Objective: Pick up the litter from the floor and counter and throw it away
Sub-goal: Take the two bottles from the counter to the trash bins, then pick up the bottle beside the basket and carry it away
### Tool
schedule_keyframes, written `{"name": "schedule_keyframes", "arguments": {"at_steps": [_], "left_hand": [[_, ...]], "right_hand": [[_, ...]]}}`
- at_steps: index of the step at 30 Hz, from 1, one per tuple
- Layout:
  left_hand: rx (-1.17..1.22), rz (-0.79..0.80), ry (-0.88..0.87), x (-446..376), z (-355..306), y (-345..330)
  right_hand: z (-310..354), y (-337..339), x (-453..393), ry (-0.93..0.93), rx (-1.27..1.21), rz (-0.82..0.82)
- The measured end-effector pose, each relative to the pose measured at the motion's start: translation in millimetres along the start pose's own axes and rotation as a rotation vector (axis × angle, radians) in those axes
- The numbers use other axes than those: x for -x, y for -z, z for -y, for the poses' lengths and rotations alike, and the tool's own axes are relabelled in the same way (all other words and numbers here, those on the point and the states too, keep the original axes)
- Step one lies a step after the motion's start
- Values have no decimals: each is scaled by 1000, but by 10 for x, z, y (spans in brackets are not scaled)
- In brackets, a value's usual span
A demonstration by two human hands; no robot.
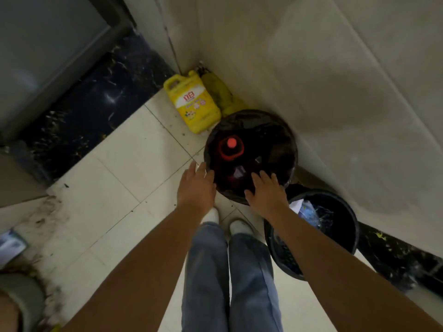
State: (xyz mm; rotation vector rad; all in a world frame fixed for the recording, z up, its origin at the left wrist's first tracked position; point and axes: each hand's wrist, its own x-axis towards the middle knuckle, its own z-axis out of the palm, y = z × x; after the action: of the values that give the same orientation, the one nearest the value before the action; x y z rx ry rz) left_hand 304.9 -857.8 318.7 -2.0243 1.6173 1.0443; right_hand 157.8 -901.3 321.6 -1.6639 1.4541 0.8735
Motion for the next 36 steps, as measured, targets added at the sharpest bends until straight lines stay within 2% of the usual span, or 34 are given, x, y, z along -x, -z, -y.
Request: {"name": "schedule_keyframes", "arguments": {"at_steps": [5, 9, 13, 18, 22, 27, 31, 36], "left_hand": [[3, -165, 146, 567, 228, 709], [40, -282, 364, 1368, 418, 1092], [150, -390, 561, 2352, 584, 1349], [289, -616, 831, 3815, 887, 1424], [338, -728, 1073, 5116, 1039, 1069], [504, -778, 1438, 6769, 855, 136], [601, -769, 1695, 8019, 309, -937], [736, -688, 2019, 9381, -824, -2392]], "right_hand": [[563, 633, 490, 214, 229, -183], [1074, 922, 1186, 417, 305, -328], [1601, 1048, 2043, 635, 380, -378], [2313, 870, 3139, 920, 557, -454], [2749, 306, 4176, 1211, 713, -489], [2914, -879, 5579, 1550, 888, -409], [2509, -2105, 6673, 1808, 982, -323], [1493, -3616, 7960, 2055, 1118, -168]]}}
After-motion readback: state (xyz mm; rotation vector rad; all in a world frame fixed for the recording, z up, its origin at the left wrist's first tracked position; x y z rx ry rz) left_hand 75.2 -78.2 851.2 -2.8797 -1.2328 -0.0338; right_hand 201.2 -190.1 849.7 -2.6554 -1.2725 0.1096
